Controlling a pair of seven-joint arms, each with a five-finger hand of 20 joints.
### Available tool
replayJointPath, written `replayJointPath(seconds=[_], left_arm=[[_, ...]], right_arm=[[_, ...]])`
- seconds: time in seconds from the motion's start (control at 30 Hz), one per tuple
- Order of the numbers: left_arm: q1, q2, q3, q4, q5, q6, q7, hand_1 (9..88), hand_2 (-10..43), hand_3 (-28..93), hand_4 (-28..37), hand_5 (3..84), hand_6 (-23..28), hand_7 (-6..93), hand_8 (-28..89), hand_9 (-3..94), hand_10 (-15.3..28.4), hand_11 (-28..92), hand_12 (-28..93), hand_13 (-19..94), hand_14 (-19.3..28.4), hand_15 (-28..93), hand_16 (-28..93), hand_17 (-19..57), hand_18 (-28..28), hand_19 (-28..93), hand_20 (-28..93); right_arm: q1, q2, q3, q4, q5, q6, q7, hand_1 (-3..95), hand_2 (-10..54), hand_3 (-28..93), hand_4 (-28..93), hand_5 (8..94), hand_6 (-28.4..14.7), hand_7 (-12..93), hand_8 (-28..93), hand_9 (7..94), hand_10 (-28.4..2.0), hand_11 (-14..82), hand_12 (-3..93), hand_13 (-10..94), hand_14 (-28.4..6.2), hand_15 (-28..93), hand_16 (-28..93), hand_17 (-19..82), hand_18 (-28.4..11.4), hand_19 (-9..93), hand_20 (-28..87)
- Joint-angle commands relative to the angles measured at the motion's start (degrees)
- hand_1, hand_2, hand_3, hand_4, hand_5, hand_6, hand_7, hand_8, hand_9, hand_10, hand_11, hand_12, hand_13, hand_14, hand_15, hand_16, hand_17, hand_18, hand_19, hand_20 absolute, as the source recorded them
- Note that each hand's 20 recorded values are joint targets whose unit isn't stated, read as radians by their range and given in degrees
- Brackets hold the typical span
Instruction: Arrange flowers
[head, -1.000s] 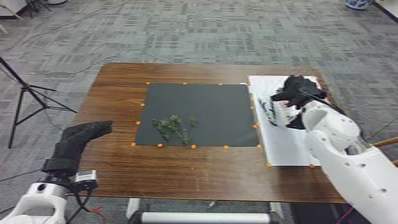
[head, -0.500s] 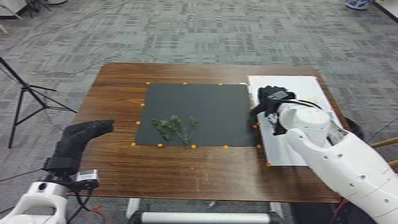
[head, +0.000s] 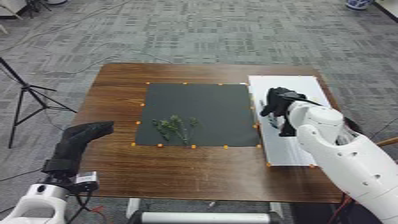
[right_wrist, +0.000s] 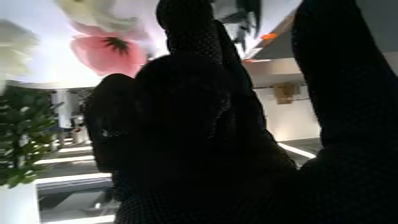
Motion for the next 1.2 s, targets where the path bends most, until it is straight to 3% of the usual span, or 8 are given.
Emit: replayJointPath(seconds=[0.03, 0.23, 0.37, 0.4, 0.43, 0.53, 0.77, 1.2], left_arm=[[-0.4, -0.53, 0.26, -0.05, 0.12, -1.18, -0.83, 23.0, 0.0, 68, -28.0, 56.4, 0.1, 13.9, -9, 53.1, 14.4, 19, 11, 40, 17.0, 14, 1, 3.9, 13.0, 10, 17], [-1.1, -0.62, 0.52, 0.17, 0.26, -1.44, -0.93, 23.0, 0.0, 68, -28.0, 56.4, 0.0, 13.9, -9, 53.1, 14.4, 19, 12, 40, 17.1, 14, 1, 3.8, 13.0, 10, 17], [-1.9, -0.69, 1.00, 0.44, 0.37, -1.87, -1.29, 23.0, 0.1, 68, -27.9, 56.4, 0.0, 13.9, -9, 53.1, 14.4, 19, 12, 40, 17.0, 14, 1, 3.8, 13.0, 10, 17], [-1.9, -0.71, 0.97, 0.42, 0.42, -1.98, -1.32, 23.0, 0.1, 68, -27.9, 56.4, 0.0, 13.9, -9, 53.1, 14.4, 19, 12, 40, 17.1, 14, 1, 3.8, 13.0, 10, 17], [-1.8, -0.70, 0.92, 0.39, 0.46, -1.97, -1.28, 23.0, 0.1, 68, -27.9, 56.4, 0.0, 13.9, -9, 53.1, 14.4, 19, 12, 40, 17.1, 14, 1, 3.9, 13.0, 10, 17], [-1.4, -0.82, 0.55, 0.19, 0.18, -1.55, -1.19, 23.0, 0.1, 68, -27.8, 56.4, 0.1, 13.8, -9, 53.1, 14.4, 19, 11, 40, 17.1, 14, 1, 3.9, 13.0, 10, 17], [-0.7, -0.86, 0.37, 0.03, -0.78, -1.28, -0.94, 23.0, 0.1, 68, -27.7, 56.3, 0.3, 13.6, -9, 53.1, 14.5, 19, 11, 40, 17.1, 14, 1, 3.9, 13.0, 10, 17], [-0.9, -0.69, 0.24, -0.09, -0.77, -1.68, -1.02, 23.0, 0.2, 68, -27.7, 56.2, 0.6, 13.4, -9, 53.0, 14.5, 19, 11, 40, 17.1, 14, 1, 3.9, 13.1, 10, 17]], right_arm=[[-3.5, -2.6, 1.9, 1.0, -0.9, -3.1, 1.0, 39.5, -9.5, 59, -10, 53.4, -8.2, 25, -3, 80.8, -15.5, 30.4, 28.4, 93, -3.5, 52, 35, 66, -9.6, 93, 46], [-3.7, -4.2, 0.5, 1.3, -0.8, -1.7, 1.2, 41.5, -9.5, 59, -11, 52.5, -8.1, 31, -3, 82.7, -15.1, 33.6, 29.4, 93, -3.2, 51, 35, 67, -9.3, 93, 45], [-3.5, -5.1, -0.3, 1.8, -0.9, 1.4, 0.7, 46.6, -9.5, 59, -12, 48.3, -7.8, 49, -7, 83.3, -13.9, 41.6, 33.0, 94, -2.2, 55, 31, 69, -8.5, 93, 46], [-3.4, -4.9, -0.8, 1.9, -0.8, 2.8, 0.4, 48.6, -9.5, 59, -13, 47.4, -7.7, 50, 0, 83.4, -13.7, 42.4, 33.2, 94, -2.1, 57, 31, 69, -8.4, 93, 46], [-3.3, -4.6, -1.1, 2.0, -0.2, 4.5, 0.3, 53.5, -9.5, 56, -12, 46.3, -7.4, 52, 18, 84.1, -13.2, 42.1, 36.6, 94, -1.8, 59, 29, 70, -8.3, 93, 47], [-3.2, -4.5, -0.1, 1.9, 3.3, 6.3, 0.6, 64.8, -9.5, 45, -6, 49.5, -5.7, 56, 28, 85.9, -12.1, 40.3, 40.8, 94, -1.4, 61, 27, 71, -7.6, 93, 47], [-1.3, -3.7, 5.6, -0.9, 15.1, 7.7, 3.3, 70.4, -9.5, 47, -6, 68.6, -5.9, 32, 26, 89.2, -12.2, 37.2, 33.1, 94, -1.4, 60, 24, 74, -4.9, 92, 37], [1.5, -3.1, 9.3, -6.3, 21.7, 9.4, 1.7, 68.8, -9.5, 51, -4, 69.0, -6.6, 34, 25, 90.2, -12.1, 37.3, 31.5, 94, -1.1, 61, 22, 75, -4.6, 90, 38]])
